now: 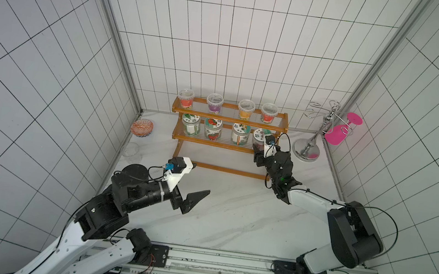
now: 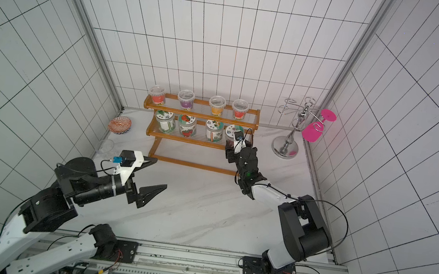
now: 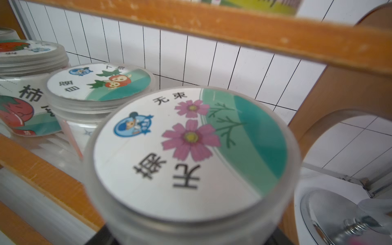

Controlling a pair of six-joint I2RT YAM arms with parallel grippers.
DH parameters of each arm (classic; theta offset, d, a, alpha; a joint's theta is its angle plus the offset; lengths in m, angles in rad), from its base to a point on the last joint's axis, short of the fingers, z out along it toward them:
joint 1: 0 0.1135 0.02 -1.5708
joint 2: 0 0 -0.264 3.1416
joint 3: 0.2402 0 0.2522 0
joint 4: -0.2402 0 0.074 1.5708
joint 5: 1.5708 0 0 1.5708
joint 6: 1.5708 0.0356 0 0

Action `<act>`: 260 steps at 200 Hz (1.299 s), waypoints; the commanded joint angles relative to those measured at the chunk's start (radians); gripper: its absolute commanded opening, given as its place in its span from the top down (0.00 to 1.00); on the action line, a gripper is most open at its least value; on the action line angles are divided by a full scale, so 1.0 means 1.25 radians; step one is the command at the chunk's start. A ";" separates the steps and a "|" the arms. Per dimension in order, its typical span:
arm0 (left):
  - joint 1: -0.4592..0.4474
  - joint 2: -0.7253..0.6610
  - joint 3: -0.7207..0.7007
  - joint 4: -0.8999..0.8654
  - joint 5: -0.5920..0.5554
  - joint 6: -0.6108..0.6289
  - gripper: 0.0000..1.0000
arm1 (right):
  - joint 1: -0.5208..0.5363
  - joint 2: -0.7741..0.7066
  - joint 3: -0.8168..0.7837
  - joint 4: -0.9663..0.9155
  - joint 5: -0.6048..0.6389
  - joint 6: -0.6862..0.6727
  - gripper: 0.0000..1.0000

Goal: Place the seed container on the shelf
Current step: Place the seed jar on the shelf.

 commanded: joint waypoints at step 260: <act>0.002 -0.017 -0.025 0.007 -0.023 -0.028 0.01 | -0.018 -0.083 0.040 -0.054 0.029 0.024 0.02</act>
